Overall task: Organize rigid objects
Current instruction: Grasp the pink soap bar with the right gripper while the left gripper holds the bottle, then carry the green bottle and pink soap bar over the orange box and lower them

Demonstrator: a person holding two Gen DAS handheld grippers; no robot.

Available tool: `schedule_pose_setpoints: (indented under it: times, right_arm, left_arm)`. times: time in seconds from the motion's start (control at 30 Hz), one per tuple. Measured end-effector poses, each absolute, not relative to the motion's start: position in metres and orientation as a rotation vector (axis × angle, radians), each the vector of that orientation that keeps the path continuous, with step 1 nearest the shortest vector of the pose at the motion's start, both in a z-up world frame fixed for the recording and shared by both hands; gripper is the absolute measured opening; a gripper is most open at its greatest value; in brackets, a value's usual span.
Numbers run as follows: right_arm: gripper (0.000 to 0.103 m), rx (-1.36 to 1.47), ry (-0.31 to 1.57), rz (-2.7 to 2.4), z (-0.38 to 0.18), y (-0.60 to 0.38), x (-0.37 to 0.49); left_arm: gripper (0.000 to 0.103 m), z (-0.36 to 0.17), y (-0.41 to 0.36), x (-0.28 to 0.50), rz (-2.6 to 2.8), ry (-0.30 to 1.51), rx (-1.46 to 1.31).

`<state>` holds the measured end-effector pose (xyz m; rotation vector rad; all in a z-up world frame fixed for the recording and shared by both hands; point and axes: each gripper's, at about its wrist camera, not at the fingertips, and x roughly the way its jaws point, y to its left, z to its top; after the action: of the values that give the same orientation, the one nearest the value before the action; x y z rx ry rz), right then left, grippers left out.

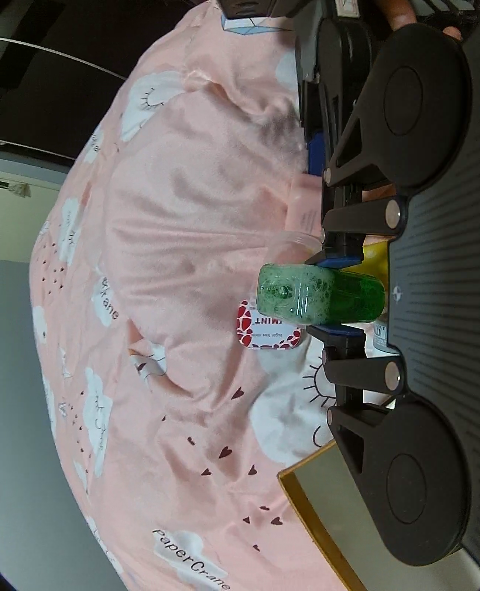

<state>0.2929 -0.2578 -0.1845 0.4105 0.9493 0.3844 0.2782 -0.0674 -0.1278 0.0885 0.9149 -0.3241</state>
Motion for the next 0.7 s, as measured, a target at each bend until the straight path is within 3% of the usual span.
schedule_pose_setpoints:
  times: [0.33, 0.7]
  right_arm:
    - [0.045, 0.286, 0.796, 0.440, -0.133, -0.250, 0.265]
    - [0.045, 0.262, 0.671, 0.569, -0.067, -0.223, 0.244]
  left_arm:
    - [0.033, -0.087, -0.061, 0.250, -0.328, 0.829, 0.063]
    - [0.033, -0.025, -0.001, 0.204, -0.248, 0.757, -0.035]
